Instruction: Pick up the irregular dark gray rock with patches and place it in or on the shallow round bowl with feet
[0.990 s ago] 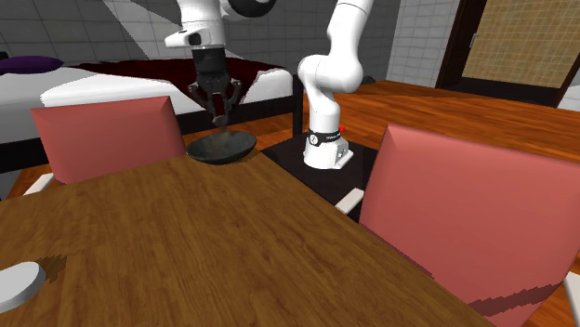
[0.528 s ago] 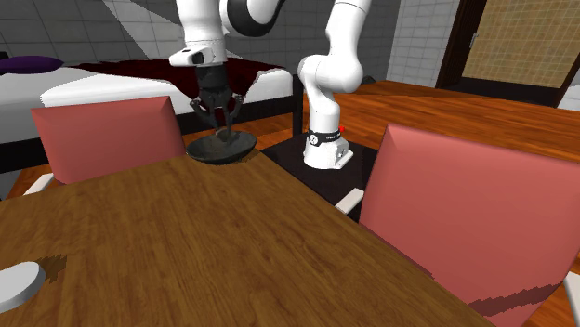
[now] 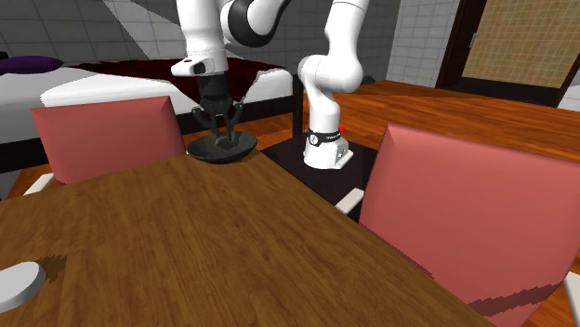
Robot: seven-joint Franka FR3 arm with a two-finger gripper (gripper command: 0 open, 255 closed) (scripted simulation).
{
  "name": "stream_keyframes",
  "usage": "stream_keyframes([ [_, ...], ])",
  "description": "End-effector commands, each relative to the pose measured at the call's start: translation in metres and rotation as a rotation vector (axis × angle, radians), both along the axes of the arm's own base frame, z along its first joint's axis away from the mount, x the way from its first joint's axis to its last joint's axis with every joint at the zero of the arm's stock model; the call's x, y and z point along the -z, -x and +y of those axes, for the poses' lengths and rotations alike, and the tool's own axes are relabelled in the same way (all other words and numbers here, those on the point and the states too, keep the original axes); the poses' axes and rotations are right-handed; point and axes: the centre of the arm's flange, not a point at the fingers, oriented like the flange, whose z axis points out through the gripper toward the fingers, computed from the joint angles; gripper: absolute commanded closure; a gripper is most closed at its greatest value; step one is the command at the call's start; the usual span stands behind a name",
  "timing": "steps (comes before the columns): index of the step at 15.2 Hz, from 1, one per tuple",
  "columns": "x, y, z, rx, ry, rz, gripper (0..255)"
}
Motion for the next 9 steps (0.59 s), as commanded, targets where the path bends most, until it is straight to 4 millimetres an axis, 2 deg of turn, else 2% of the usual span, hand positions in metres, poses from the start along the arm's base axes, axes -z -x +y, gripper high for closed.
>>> stream_keyframes([
  [1,0.000,0.000,0.000,0.000,0.000,0.001,255],
  [2,0.000,0.000,0.000,0.000,0.000,0.001,255],
  [3,0.000,0.000,0.000,0.000,0.000,0.001,0],
  [8,0.000,0.000,0.000,0.000,0.000,0.001,0],
  [9,-0.013,0.000,-0.001,0.000,0.000,0.001,0],
])
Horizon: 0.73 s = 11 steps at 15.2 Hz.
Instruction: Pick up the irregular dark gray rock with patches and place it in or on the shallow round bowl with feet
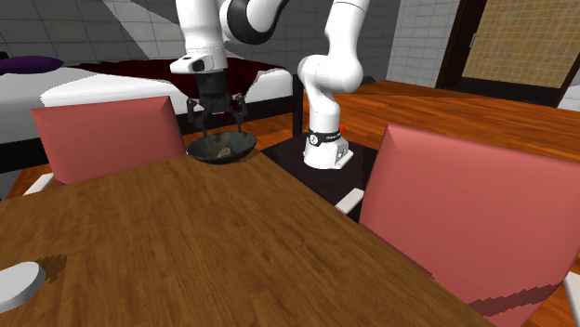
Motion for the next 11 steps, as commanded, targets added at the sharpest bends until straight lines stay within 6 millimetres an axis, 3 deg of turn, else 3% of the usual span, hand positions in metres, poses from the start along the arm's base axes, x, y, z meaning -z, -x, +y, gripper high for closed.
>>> stream_keyframes([
  [1,-0.021,0.001,-0.001,0.000,0.000,0.001,0],
  [3,-0.044,0.000,-0.003,0.000,0.000,0.001,0],
  [11,-0.044,0.000,-0.003,0.000,0.000,0.001,0],
])
